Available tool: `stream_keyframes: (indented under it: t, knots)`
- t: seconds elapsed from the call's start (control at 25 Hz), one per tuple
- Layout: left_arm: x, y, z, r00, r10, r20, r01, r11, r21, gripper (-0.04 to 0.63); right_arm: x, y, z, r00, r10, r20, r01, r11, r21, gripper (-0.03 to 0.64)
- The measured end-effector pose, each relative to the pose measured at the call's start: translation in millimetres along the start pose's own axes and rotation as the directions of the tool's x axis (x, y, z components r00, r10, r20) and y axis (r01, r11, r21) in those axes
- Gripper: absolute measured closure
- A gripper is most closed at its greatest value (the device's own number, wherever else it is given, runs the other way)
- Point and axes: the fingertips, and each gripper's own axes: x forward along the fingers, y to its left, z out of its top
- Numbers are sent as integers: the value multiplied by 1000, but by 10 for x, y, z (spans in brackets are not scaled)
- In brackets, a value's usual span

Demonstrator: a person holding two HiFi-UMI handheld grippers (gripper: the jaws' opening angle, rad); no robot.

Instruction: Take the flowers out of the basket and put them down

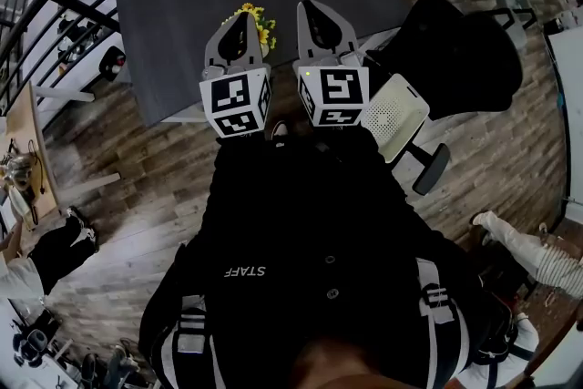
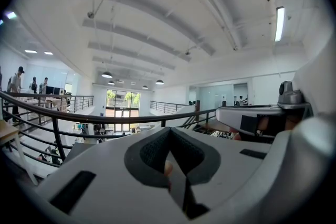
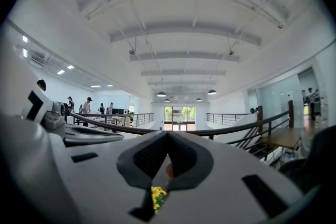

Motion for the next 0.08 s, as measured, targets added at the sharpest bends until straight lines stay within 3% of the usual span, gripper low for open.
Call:
stream_keyframes:
  t: [0.08]
  knots:
    - [10,13,5,1000,1,-2,-1,1000,-1,595,21,6,2,1000,2,-1,-2,1000,0,604]
